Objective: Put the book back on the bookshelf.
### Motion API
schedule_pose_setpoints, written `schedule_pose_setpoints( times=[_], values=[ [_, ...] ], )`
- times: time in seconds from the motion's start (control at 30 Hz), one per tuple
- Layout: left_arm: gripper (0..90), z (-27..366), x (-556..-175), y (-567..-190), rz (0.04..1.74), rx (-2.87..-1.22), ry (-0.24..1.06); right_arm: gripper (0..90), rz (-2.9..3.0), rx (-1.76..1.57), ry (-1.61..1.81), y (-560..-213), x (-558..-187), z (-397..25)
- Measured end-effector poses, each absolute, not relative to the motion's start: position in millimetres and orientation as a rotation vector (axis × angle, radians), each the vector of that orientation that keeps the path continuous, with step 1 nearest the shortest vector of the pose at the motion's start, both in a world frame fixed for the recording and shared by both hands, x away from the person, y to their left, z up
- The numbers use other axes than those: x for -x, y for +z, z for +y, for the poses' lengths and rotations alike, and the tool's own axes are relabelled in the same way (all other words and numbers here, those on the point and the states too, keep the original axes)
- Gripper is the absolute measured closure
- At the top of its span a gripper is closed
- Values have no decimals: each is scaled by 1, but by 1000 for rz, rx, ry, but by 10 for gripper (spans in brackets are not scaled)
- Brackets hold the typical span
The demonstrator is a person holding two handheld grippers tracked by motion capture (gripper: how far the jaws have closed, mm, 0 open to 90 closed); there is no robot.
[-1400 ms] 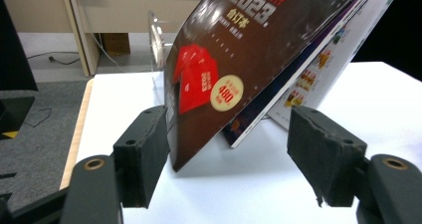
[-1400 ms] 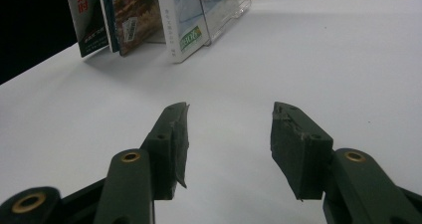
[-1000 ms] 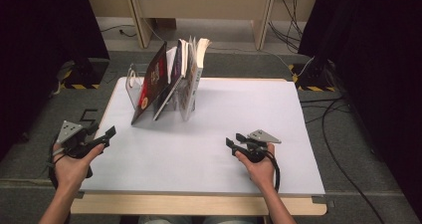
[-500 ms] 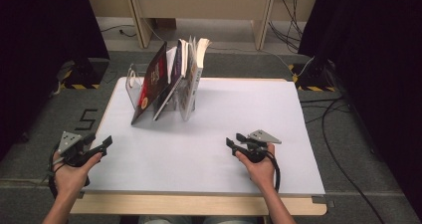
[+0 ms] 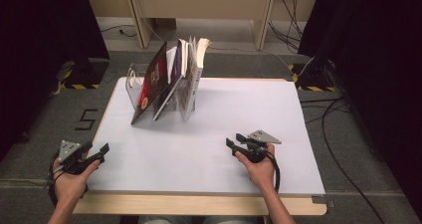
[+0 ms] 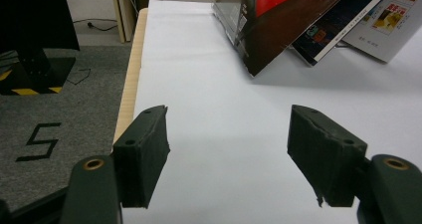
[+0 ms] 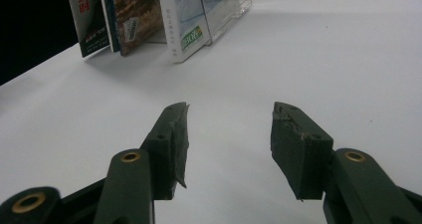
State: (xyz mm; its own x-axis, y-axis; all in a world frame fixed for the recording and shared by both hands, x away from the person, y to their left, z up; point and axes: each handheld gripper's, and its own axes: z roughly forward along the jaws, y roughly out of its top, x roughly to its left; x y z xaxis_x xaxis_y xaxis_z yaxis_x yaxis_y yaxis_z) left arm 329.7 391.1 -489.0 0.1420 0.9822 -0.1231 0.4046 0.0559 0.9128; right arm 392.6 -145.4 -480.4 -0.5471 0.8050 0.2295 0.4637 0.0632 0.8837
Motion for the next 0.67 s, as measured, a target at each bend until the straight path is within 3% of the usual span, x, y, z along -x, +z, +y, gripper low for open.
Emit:
schedule_pose_setpoints(
  times=[0.67],
  values=[
    [309, 390, -321, -496, 1417, -1476, 782, 493, 2020, -1279, 1477, -482, -392, -147]
  ],
)
